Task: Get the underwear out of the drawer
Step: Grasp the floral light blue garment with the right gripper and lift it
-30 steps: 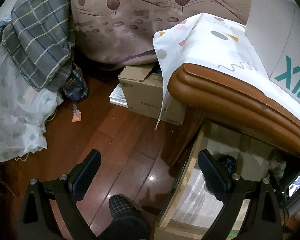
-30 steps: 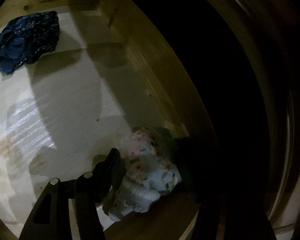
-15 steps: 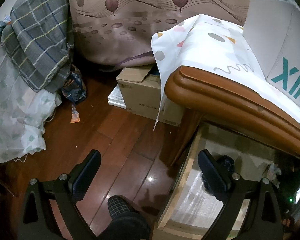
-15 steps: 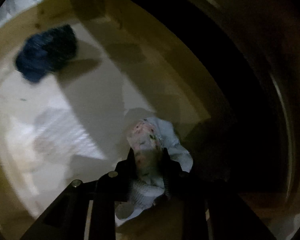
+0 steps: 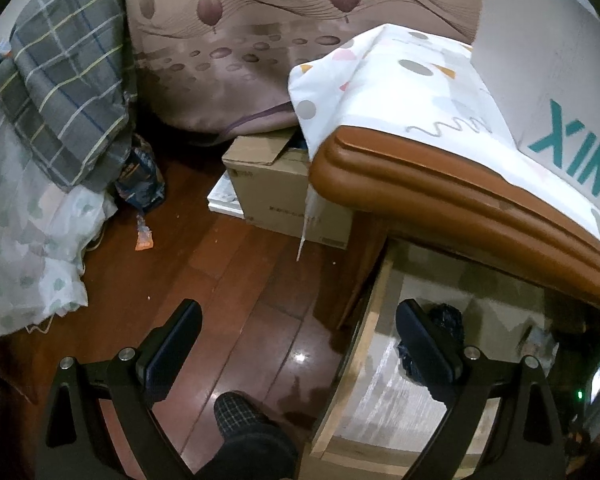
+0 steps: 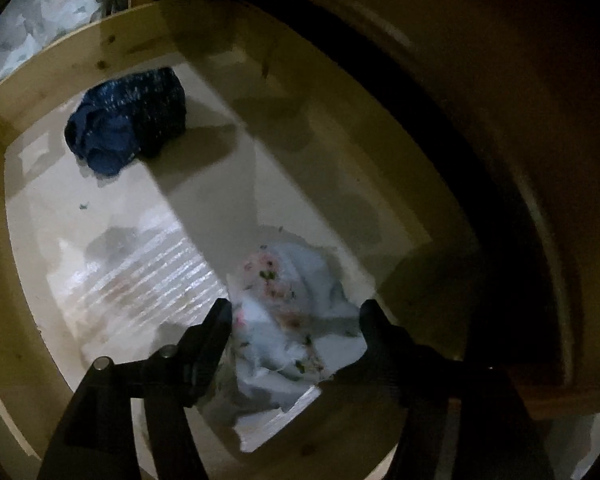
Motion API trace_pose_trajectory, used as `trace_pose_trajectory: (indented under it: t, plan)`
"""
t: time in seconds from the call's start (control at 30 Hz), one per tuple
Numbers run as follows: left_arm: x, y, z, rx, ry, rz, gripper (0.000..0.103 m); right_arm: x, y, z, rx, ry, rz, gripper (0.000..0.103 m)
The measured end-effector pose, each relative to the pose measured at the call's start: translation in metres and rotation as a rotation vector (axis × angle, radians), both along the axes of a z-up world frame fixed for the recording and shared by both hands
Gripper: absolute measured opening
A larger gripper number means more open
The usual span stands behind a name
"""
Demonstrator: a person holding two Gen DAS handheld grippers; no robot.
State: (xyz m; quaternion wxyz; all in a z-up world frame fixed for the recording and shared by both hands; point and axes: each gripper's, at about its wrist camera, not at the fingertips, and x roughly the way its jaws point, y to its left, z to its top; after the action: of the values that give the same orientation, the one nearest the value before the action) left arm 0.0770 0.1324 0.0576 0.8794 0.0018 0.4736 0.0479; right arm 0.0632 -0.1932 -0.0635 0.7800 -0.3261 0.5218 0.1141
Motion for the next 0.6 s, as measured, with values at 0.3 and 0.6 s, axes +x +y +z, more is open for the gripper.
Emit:
trace_pose_trajectory:
  t: [0.3, 0.6]
  plan:
    - [0.001, -0.011, -0.003, 0.004, 0.014, -0.055, 0.097, 0.012, -0.012, -0.004, 0.052, 0.063, -0.039, 0.067]
    - [0.001, -0.015, -0.009, -0.012, 0.028, -0.092, 0.097, 0.021, -0.033, -0.003, 0.104, 0.087, -0.085, 0.039]
